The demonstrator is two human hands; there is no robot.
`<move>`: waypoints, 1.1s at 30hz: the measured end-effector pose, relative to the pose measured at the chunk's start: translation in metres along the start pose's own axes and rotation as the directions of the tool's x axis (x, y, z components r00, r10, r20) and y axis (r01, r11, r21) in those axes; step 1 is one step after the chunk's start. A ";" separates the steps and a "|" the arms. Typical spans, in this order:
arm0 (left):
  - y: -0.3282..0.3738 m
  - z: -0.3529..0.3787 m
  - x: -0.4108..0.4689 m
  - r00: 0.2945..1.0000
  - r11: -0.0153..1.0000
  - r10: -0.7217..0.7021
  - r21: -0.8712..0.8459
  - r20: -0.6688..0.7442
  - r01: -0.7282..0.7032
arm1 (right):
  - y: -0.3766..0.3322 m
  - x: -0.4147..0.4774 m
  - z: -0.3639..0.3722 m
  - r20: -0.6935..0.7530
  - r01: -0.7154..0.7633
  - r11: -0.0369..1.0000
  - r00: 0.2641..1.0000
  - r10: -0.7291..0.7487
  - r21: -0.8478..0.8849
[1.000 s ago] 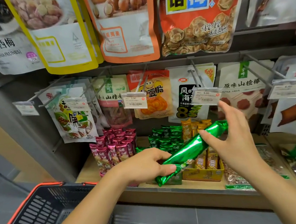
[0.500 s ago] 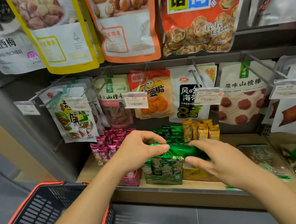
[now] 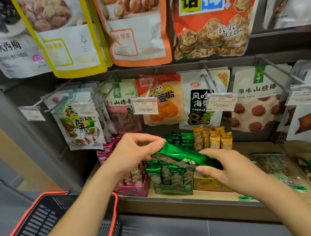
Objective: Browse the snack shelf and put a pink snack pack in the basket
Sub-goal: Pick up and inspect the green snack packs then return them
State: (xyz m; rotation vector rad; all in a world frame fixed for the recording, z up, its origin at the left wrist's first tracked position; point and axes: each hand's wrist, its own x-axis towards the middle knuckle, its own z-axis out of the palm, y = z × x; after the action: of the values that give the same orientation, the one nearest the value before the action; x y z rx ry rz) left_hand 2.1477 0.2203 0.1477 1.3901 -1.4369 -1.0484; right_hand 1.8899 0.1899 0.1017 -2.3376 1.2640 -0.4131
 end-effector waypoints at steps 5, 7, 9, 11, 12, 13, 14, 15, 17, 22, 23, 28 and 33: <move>-0.001 -0.002 0.002 0.998 0.994 -0.039 -0.096 0.059 0.044 | -0.005 -0.002 0.002 -0.024 0.042 0.952 0.999 -0.036 0.303; -0.001 -0.002 0.003 0.999 0.998 -0.027 -0.049 0.043 0.029 | -0.008 -0.002 0.002 -0.001 0.057 0.927 0.998 -0.061 0.369; -0.003 0.000 0.005 1.000 1.000 -0.022 -0.010 -0.016 0.022 | -0.011 -0.002 0.003 0.040 0.062 0.920 0.996 -0.084 0.387; -0.005 0.000 0.008 0.994 1.000 -0.030 -0.003 -0.105 0.030 | -0.013 -0.002 -0.001 0.104 0.018 0.912 0.992 -0.066 0.410; -0.007 -0.001 0.010 0.985 0.999 -0.043 -0.024 -0.164 0.040 | -0.013 -0.002 -0.004 0.163 -0.023 0.902 0.985 -0.053 0.431; -0.009 -0.003 0.011 0.972 0.997 -0.062 -0.059 -0.227 0.050 | -0.011 -0.003 -0.006 0.230 -0.070 0.889 0.972 -0.041 0.453; -0.011 -0.007 0.012 0.956 0.995 -0.080 -0.083 -0.282 0.058 | -0.010 -0.003 -0.008 0.282 -0.111 0.878 0.959 -0.028 0.466; -0.013 -0.010 0.013 0.941 0.994 -0.093 -0.079 -0.324 0.071 | -0.008 -0.004 -0.009 0.309 -0.140 0.872 0.951 -0.014 0.470; -0.018 -0.014 0.015 0.924 0.993 -0.114 -0.036 -0.365 0.108 | -0.007 -0.004 -0.012 0.270 -0.160 0.815 0.963 0.004 0.557; -0.036 -0.021 0.024 0.911 0.975 -0.171 0.070 -0.376 0.212 | -0.009 -0.001 -0.020 -0.055 -0.039 0.589 0.989 0.140 0.807; -0.041 -0.021 0.026 0.923 0.953 -0.191 0.161 -0.333 0.256 | -0.010 -0.001 -0.020 -0.125 0.000 0.596 0.978 0.167 0.803; -0.070 -0.012 0.035 0.960 0.846 -0.266 0.456 -0.085 0.275 | -0.023 0.004 -0.019 -0.410 0.092 0.804 0.890 0.198 0.588; -0.090 0.000 0.059 0.995 0.684 -0.058 0.724 -0.075 0.095 | -0.043 0.017 -0.014 -0.634 0.254 0.966 0.754 -0.171 0.041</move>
State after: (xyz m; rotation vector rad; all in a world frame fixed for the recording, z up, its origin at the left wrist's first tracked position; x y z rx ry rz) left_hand 2.1720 0.1586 0.0628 2.0292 -1.8792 -0.4621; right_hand 1.9233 0.1929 0.1370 -2.3144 1.1773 -1.4096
